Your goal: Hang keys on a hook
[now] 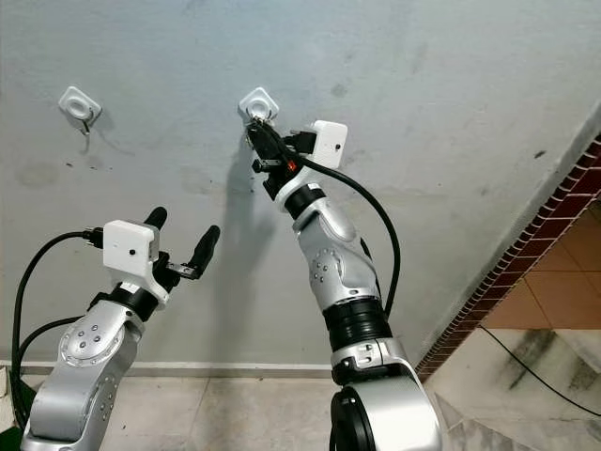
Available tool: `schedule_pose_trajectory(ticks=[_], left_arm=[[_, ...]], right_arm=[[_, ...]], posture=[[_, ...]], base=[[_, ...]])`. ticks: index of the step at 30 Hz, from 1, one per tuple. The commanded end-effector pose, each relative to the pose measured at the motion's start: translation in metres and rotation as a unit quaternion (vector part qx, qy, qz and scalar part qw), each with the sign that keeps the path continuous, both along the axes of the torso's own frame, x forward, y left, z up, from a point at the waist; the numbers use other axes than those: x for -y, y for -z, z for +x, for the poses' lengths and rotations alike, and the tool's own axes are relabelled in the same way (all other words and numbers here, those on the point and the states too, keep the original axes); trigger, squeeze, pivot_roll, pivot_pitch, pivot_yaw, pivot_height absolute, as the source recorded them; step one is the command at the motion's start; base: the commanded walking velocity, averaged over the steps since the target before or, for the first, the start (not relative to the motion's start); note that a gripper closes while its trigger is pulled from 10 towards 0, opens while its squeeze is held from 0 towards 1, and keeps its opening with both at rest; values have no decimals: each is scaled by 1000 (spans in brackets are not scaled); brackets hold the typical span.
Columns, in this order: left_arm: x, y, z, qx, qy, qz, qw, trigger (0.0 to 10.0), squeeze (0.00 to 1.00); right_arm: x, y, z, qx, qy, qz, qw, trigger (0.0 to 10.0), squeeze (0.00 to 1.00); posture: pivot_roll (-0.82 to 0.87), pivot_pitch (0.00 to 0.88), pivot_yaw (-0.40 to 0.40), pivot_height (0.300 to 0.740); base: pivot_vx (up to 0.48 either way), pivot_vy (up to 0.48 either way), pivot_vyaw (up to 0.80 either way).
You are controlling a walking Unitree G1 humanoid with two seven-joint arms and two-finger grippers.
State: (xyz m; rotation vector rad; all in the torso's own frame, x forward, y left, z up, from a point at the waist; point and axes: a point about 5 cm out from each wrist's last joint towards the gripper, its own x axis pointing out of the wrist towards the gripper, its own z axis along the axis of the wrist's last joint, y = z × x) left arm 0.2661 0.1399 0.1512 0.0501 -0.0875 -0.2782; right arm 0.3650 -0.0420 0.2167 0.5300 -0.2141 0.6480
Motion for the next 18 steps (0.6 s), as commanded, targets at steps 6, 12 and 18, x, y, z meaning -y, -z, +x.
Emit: schedule_pose_trajectory(ticks=[6,12,18], left_arm=[[1,0,1,-1,0,2,1000,10000,0],[1,0,1,0,1,2,1000,10000,0],[1,0,1,-1,0,3,1000,10000,0]], right_arm=[[25,-23,3,31,35,40,998,10000,0],[35,-21,4,28,48,34,998,10000,0],[46,-6,3,10,65,16,998,10000,0]], posture=[[185,18,-5,740],[186,18,-4,740],[189,18,-3,740]], base=[[0,0,0],[0,0,0],[0,0,0]])
